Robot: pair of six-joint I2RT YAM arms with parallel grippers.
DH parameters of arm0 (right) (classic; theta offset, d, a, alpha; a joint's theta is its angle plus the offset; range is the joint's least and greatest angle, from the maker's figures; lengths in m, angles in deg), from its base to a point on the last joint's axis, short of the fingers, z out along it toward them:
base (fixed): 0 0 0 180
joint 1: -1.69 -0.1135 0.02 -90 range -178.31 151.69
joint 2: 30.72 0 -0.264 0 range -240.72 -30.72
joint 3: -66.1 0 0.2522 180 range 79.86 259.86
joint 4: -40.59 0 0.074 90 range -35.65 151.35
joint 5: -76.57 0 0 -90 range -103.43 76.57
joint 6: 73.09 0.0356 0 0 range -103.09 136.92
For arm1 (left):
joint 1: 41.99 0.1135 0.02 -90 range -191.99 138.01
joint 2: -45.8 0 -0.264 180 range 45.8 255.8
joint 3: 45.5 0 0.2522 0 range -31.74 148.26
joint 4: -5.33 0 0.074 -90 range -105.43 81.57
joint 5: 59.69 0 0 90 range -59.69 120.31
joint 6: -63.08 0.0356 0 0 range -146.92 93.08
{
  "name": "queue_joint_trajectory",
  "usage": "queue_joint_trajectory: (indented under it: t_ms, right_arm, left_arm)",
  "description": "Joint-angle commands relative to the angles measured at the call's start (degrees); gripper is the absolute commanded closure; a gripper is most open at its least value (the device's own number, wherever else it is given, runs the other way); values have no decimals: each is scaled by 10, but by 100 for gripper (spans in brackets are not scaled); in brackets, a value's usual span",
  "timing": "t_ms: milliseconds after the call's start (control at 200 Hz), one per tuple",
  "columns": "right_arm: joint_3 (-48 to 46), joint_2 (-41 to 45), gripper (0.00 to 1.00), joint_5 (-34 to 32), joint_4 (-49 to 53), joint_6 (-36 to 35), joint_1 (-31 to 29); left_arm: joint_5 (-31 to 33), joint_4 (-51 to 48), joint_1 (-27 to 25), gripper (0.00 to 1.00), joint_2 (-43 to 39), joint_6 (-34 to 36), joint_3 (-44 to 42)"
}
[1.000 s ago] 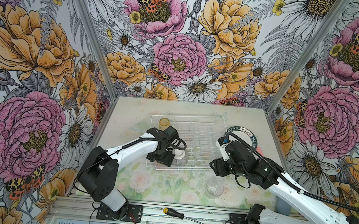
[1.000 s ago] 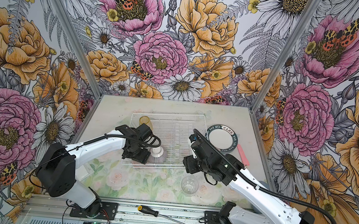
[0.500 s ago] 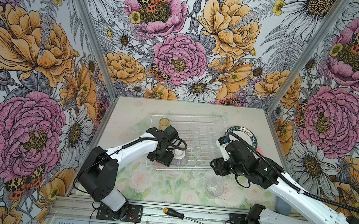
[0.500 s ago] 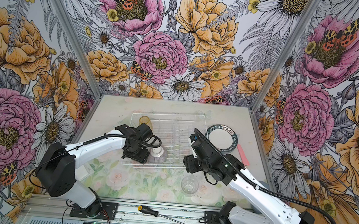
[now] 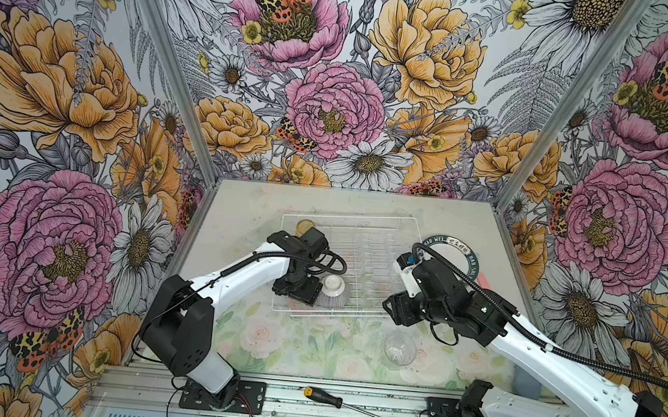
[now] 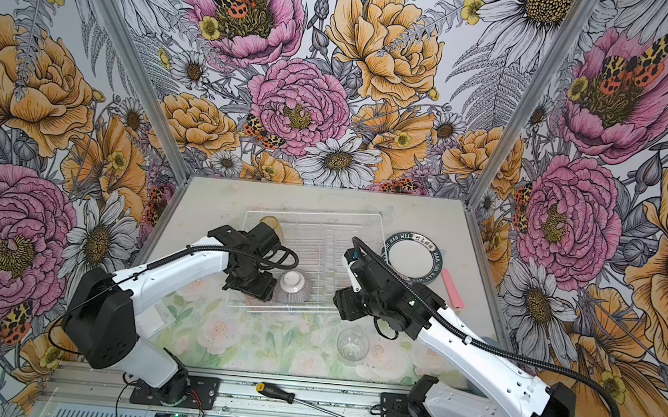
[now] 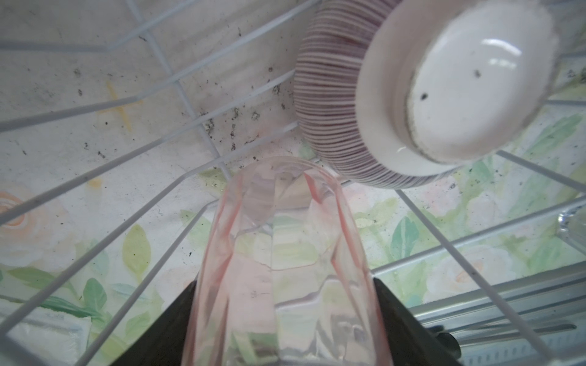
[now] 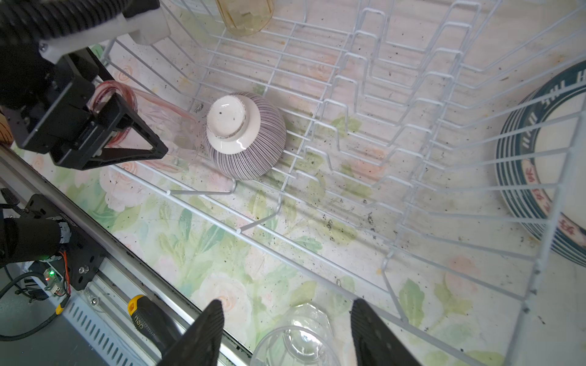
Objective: Unload the mixed dishes from the dish rack
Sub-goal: 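Lift the pink glass with the left gripper while the right gripper reaches toward it, then grasp the pink glass with the right gripper while the left gripper holds it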
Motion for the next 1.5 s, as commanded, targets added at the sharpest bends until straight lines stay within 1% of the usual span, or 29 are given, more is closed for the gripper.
queue_joint_trajectory:
  t_ms: [0,255,445,606,716,856,1141,1236,1376,1491]
  right_arm:
    - [14,-4,34,26,-29,-11,14]
    - [6,-2,34,93,-72,-14,41]
    - [-4,-7,34,177,-123,-12,65]
    - [-26,-6,34,246,-185,6,88]
    - [-44,-5,34,281,-233,29,106]
    - [-70,-4,35,328,-306,63,126]
    - [-108,-3,37,377,-422,114,155]
    - [-128,2,37,393,-469,138,167]
    - [-161,2,38,422,-567,185,179]
    - [-158,-8,39,434,-594,190,179]
  left_arm:
    - [-20,-10,11,56,-25,13,23]
    - [-59,-15,32,57,-44,25,59]
    - [-96,-14,40,58,-53,33,104]
    - [-132,-10,44,57,-49,44,147]
    - [-172,6,46,57,-44,53,173]
    - [-241,44,51,57,-41,54,191]
    - [-375,136,54,57,-38,31,197]
    - [-408,166,54,57,-40,20,195]
    - [-450,209,54,57,-43,-2,184]
    - [-467,238,54,57,-41,-16,171]
